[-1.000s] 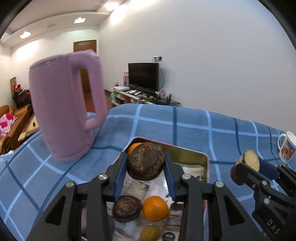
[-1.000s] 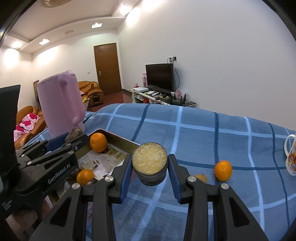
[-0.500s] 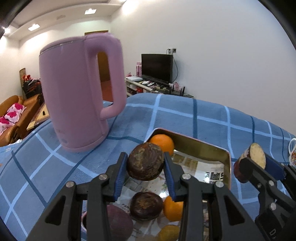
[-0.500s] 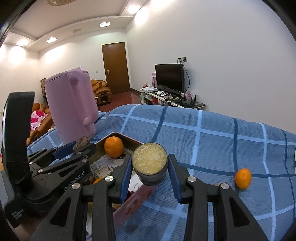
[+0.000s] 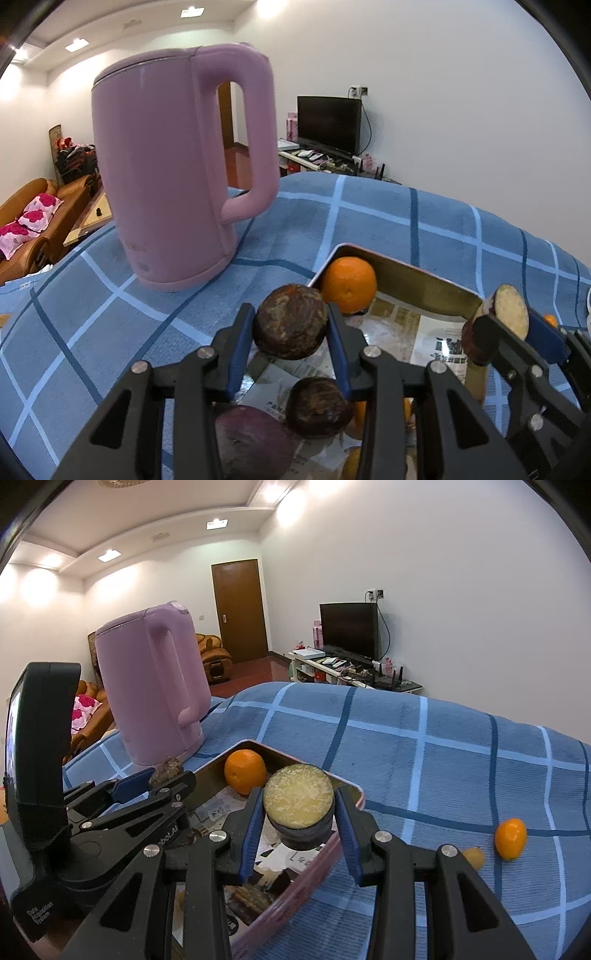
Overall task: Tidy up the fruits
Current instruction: 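Open the left tool to drop the mangosteen in the tin while the right releases the root piece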
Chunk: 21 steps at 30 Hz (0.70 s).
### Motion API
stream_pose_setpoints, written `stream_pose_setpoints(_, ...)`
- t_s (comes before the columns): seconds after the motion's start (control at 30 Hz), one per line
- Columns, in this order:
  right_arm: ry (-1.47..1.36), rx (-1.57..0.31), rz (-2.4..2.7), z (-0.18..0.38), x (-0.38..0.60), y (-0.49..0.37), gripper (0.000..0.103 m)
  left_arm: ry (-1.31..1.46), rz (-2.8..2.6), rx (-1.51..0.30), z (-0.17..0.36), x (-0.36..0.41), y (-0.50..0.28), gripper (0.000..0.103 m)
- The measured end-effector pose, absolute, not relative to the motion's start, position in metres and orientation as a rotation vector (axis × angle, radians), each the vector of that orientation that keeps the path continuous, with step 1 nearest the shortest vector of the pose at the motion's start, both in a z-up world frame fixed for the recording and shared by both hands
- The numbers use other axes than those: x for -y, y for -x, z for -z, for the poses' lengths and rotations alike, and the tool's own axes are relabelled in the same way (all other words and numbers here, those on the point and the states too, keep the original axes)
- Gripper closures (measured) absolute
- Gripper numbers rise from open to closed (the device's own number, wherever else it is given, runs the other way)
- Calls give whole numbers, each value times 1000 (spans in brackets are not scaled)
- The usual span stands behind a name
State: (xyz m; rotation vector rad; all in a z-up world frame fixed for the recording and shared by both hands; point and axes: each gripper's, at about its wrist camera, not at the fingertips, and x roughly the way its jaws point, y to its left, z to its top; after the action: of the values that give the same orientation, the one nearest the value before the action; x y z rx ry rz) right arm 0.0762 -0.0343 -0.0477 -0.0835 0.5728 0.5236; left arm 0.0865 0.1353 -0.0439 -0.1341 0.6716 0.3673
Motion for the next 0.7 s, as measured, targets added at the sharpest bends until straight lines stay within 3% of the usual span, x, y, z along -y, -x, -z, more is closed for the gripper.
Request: stream_pose_setpoints(0.7,92,-667,-587,70,20,-83,62,139,-352,-674,46,-139,-80,61)
